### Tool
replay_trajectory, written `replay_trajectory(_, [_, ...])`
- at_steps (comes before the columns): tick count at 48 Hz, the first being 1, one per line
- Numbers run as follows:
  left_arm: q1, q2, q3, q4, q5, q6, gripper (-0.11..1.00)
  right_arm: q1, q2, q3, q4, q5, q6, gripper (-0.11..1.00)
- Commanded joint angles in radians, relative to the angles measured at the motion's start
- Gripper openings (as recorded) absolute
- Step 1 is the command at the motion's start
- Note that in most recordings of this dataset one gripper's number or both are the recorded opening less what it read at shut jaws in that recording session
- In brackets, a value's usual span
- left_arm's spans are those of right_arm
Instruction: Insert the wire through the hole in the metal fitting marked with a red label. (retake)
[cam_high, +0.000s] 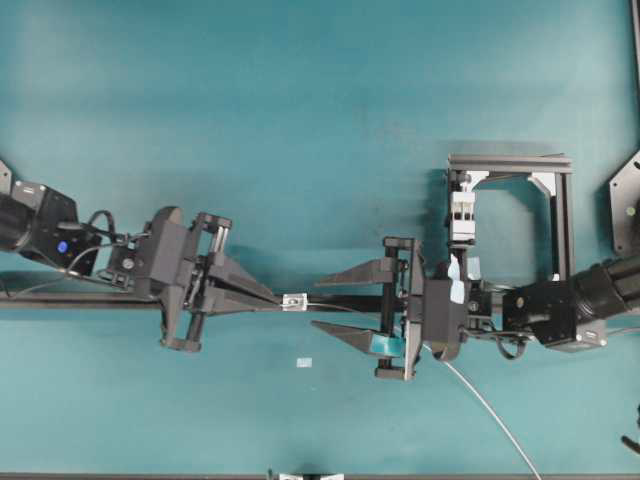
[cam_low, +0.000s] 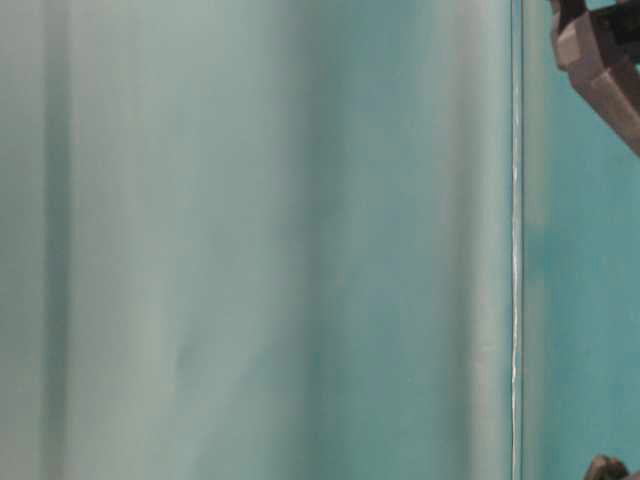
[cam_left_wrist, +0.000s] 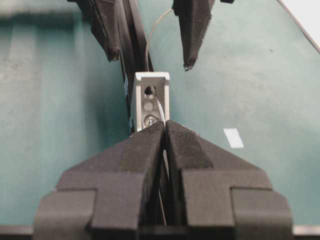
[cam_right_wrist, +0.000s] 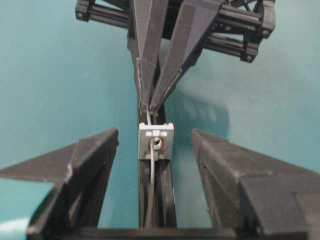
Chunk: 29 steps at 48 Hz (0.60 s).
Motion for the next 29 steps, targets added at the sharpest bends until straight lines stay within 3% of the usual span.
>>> replay_trajectory(1, [-0.012, -0.049, 0.009, 0.0, -0.003, 0.002, -0.1, 0.003, -0.034, -0.003, -0.003, 0.0, 0.003, 0.68])
replay_trajectory(29, [-0.041, -0.147, 0.155, 0.003, 0.025, 0.003, -0.1, 0.005, -0.035, -0.002, -0.003, 0.018, 0.003, 0.68])
